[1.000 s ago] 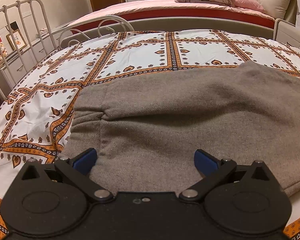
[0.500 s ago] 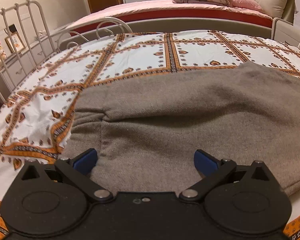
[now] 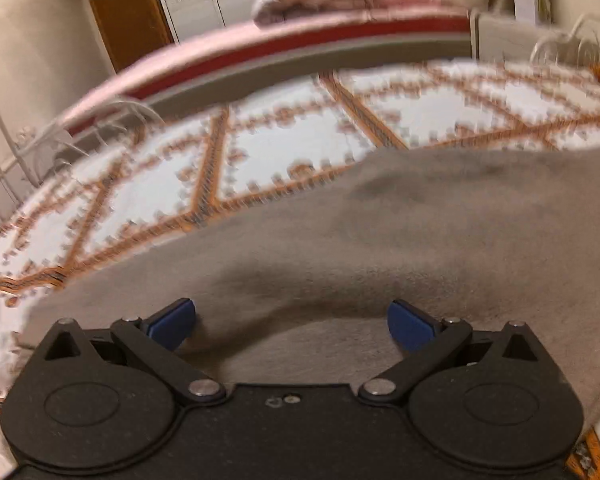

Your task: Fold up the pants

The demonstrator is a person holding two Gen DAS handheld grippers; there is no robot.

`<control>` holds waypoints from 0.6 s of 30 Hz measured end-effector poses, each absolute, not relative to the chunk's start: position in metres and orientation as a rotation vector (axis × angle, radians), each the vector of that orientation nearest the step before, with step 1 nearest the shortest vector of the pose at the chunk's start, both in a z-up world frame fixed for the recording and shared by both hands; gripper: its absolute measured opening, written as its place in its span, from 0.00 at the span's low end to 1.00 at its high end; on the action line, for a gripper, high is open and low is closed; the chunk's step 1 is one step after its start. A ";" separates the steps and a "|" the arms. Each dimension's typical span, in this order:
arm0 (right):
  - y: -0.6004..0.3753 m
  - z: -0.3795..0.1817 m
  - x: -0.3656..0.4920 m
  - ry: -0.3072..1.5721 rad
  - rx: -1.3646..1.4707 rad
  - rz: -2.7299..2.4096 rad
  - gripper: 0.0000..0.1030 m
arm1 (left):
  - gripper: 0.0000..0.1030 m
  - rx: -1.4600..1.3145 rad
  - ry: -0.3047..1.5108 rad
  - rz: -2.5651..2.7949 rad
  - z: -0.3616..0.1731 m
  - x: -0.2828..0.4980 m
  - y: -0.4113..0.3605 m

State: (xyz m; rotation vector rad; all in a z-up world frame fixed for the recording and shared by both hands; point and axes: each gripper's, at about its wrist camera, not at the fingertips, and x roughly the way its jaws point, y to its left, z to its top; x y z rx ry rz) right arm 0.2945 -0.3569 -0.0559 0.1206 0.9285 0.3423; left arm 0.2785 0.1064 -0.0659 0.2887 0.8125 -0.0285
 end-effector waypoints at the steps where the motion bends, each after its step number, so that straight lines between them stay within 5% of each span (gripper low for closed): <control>1: -0.350 -0.066 0.302 0.941 0.059 0.269 0.35 | 0.95 0.264 0.825 -0.029 -0.072 0.285 0.110; 9: -0.298 -0.032 0.308 0.737 0.077 0.372 0.36 | 0.90 0.070 0.717 0.181 -0.038 0.278 0.187; 18: -0.157 -0.034 0.367 0.743 0.106 0.669 0.36 | 0.95 -0.040 0.758 0.283 -0.049 0.273 0.279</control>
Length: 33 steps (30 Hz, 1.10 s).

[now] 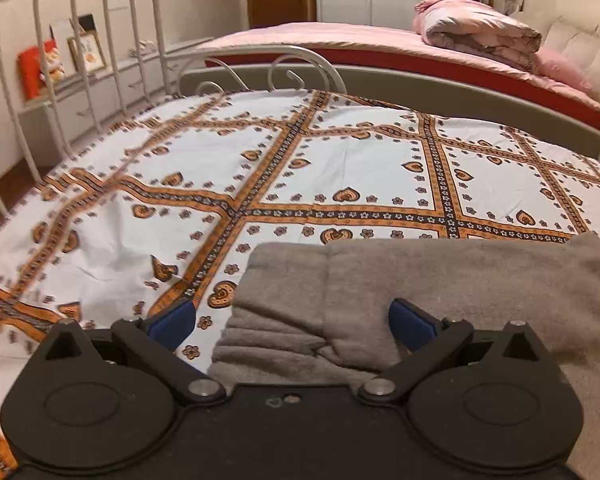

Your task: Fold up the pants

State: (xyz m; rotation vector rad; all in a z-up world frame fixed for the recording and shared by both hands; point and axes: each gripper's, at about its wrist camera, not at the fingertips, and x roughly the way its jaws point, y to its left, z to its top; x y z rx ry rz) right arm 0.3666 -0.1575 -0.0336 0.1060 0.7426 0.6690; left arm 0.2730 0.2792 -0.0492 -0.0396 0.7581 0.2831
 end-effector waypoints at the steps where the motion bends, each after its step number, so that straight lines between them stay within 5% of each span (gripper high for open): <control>1: -0.142 -0.035 0.372 0.757 0.097 0.683 0.36 | 0.95 -0.032 0.755 0.276 -0.050 0.275 0.280; 5: -0.096 -0.047 0.398 0.782 0.053 0.722 0.37 | 0.84 -0.037 0.730 0.279 -0.040 0.285 0.284; 8: -0.080 -0.057 0.413 0.781 0.018 0.732 0.60 | 0.81 -0.144 0.783 0.217 -0.054 0.298 0.295; 11: -0.071 -0.062 0.420 0.777 -0.028 0.748 0.64 | 0.78 -0.168 0.816 0.178 -0.066 0.308 0.295; 13: -0.067 -0.068 0.424 0.813 -0.042 0.775 0.55 | 0.76 -0.179 0.819 0.182 -0.069 0.313 0.296; 15: -0.061 -0.067 0.423 0.793 -0.078 0.762 0.07 | 0.71 -0.173 0.794 0.198 -0.067 0.313 0.294; 17: -0.056 -0.061 0.421 0.732 -0.111 0.699 0.04 | 0.64 -0.089 0.736 0.234 -0.063 0.311 0.285; 21: -0.045 -0.080 0.418 0.749 -0.256 0.608 0.02 | 0.74 -0.050 0.739 0.303 -0.077 0.317 0.279; 25: -0.108 -0.040 0.402 0.672 -0.037 0.595 0.03 | 0.83 -0.074 0.702 0.326 -0.056 0.299 0.282; 26: -0.132 -0.032 0.395 0.653 0.012 0.585 0.09 | 0.84 -0.069 0.690 0.334 -0.048 0.292 0.281; 29: -0.214 -0.016 0.372 0.624 0.114 0.486 0.58 | 0.88 -0.039 0.671 0.335 -0.031 0.273 0.276; 33: -0.312 -0.008 0.332 0.627 0.155 0.350 0.63 | 0.89 0.017 0.767 0.368 -0.049 0.266 0.279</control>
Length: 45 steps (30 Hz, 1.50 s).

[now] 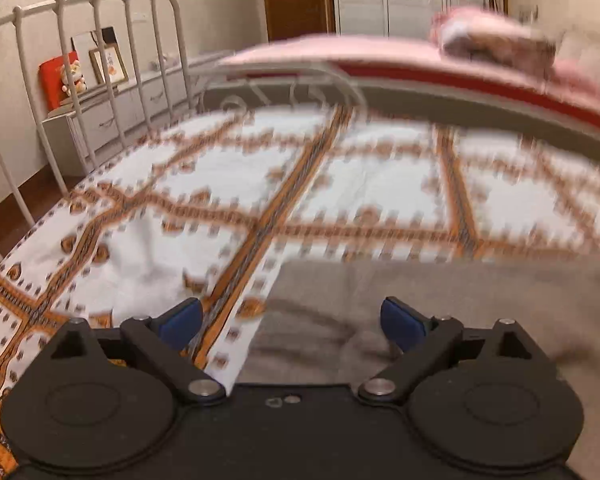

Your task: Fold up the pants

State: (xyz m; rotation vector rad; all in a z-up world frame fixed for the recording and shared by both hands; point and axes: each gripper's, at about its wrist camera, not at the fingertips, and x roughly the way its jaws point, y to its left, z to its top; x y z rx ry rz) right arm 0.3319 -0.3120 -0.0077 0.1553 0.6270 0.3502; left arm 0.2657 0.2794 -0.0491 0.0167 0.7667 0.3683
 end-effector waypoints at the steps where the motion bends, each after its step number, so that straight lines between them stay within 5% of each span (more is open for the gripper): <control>1: -0.335 -0.010 0.322 0.638 0.173 0.318 0.63 | 0.94 0.016 0.800 0.359 -0.061 0.268 0.284; 9: -0.462 -0.009 0.255 0.607 0.395 0.079 0.63 | 0.78 -0.243 0.661 0.368 -0.018 0.206 0.293; 21: -0.514 -0.014 0.215 0.647 0.435 -0.029 0.63 | 0.59 -0.533 0.754 0.382 -0.034 0.173 0.313; 24: -0.515 -0.016 0.214 0.658 0.437 -0.038 0.63 | 0.41 -0.545 0.751 0.348 -0.040 0.178 0.314; 29: -0.513 -0.021 0.217 0.687 0.415 -0.055 0.64 | 0.32 -0.454 0.758 0.336 -0.043 0.189 0.307; 32: -0.511 -0.023 0.218 0.701 0.401 -0.056 0.64 | 0.05 -0.372 0.577 0.348 -0.015 0.176 0.297; 34: -0.511 -0.024 0.220 0.704 0.400 -0.054 0.64 | 0.05 -0.301 0.505 0.360 -0.005 0.174 0.287; 38: -0.508 -0.028 0.224 0.732 0.392 -0.047 0.64 | 0.08 -0.212 0.762 0.373 -0.048 0.202 0.294; 41: -0.510 -0.027 0.221 0.729 0.403 -0.044 0.64 | 0.11 -0.241 0.732 0.368 -0.040 0.195 0.298; 45: -0.523 -0.026 0.215 0.718 0.442 -0.065 0.65 | 0.34 -0.183 0.679 0.436 -0.024 0.181 0.287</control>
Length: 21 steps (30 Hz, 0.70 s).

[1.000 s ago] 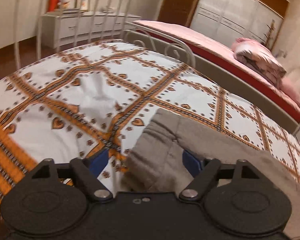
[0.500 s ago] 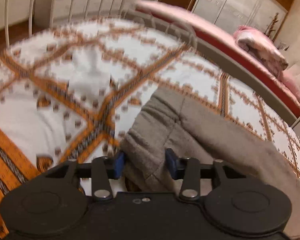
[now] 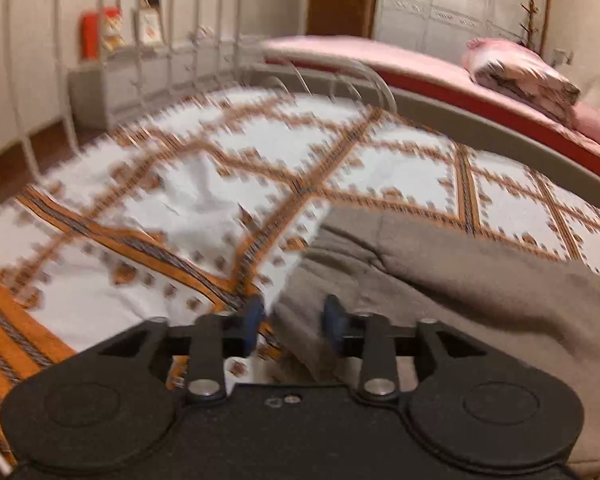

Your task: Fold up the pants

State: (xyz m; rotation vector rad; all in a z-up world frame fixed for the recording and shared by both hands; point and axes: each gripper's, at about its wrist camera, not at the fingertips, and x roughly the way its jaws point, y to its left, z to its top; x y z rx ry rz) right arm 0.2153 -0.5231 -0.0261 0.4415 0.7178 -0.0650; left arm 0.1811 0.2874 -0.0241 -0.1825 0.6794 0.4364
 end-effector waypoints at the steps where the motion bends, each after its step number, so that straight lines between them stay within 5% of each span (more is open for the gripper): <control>1: -0.530 -0.027 0.213 0.715 0.474 -0.071 0.65 | 0.49 -0.170 0.649 0.450 -0.016 0.176 0.285; 3: -0.542 -0.030 0.210 0.717 0.545 -0.074 0.65 | 0.64 -0.149 0.580 0.435 -0.003 0.170 0.275; 8: -0.583 -0.046 0.199 0.730 0.810 -0.153 0.65 | 0.67 -0.068 0.587 0.267 0.002 0.185 0.239; 10: -0.597 -0.055 0.193 0.724 0.931 -0.170 0.65 | 0.80 -0.057 0.642 0.217 -0.008 0.196 0.233; 13: -0.611 -0.063 0.186 0.712 1.047 -0.184 0.65 | 0.85 -0.017 0.807 0.185 -0.036 0.215 0.227; 14: -0.613 -0.064 0.184 0.711 1.070 -0.189 0.63 | 0.86 0.042 0.824 0.178 -0.044 0.218 0.224; 15: -0.615 -0.064 0.184 0.702 1.079 -0.180 0.47 | 0.91 0.128 0.832 0.182 -0.050 0.220 0.220; 16: -0.616 -0.063 0.185 0.689 1.083 -0.147 0.42 | 0.93 0.174 0.840 0.178 -0.054 0.221 0.217; 21: -0.608 -0.070 0.200 0.786 1.028 -0.186 0.40 | 0.94 0.154 0.833 0.176 -0.055 0.222 0.219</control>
